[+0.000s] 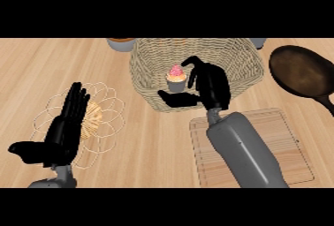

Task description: Pick the cupcake from the cutting board and place it in the basket

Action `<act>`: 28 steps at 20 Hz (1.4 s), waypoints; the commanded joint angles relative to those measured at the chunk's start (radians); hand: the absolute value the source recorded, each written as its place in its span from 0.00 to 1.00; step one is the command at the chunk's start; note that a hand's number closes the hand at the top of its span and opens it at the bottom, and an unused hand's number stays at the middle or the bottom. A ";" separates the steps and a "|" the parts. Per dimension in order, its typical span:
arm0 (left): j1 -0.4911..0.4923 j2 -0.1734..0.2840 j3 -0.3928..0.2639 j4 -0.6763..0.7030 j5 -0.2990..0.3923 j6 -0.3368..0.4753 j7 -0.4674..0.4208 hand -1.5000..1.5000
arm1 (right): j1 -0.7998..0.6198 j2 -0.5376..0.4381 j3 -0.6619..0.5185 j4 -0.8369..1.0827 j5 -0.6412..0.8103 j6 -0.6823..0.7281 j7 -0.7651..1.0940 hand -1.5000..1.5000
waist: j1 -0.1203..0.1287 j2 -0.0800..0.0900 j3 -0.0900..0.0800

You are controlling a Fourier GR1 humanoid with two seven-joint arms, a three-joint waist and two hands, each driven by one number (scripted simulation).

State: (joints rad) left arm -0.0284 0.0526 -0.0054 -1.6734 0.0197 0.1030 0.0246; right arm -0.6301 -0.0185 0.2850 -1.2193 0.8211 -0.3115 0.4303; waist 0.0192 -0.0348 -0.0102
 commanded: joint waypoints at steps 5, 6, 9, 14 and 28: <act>0.022 -0.045 -0.028 0.046 -0.029 0.023 -0.062 0.50 | 0.030 -0.016 -0.065 0.010 -0.026 -0.059 -0.096 0.00 | -0.018 0.035 0.010; -0.007 -0.001 0.008 -0.021 0.005 0.007 0.036 0.50 | 0.052 -0.055 -0.107 0.038 -0.068 -0.087 -0.181 0.00 | -0.013 0.036 0.011; 0.008 -0.007 0.008 0.024 -0.013 0.010 -0.031 0.50 | 0.086 -0.031 -0.088 -0.050 0.007 -0.162 -0.133 0.00 | -0.021 0.034 0.010; 0.036 0.016 0.030 -0.046 0.030 -0.018 0.020 0.50 | 0.057 -0.092 -0.162 -0.133 0.002 -0.098 -0.063 0.00 | -0.021 0.032 0.010; -0.018 -0.035 -0.009 0.001 -0.031 0.037 0.017 0.50 | 0.263 -0.237 -0.370 -0.500 -0.274 0.056 -0.100 0.00 | -0.023 0.034 0.010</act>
State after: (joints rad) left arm 0.0005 0.0472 0.0050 -1.6956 0.0192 0.1005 0.0257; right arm -0.4130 -0.2183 -0.0500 -1.6390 0.6155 -0.3179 0.3559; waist -0.0057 -0.0026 -0.0001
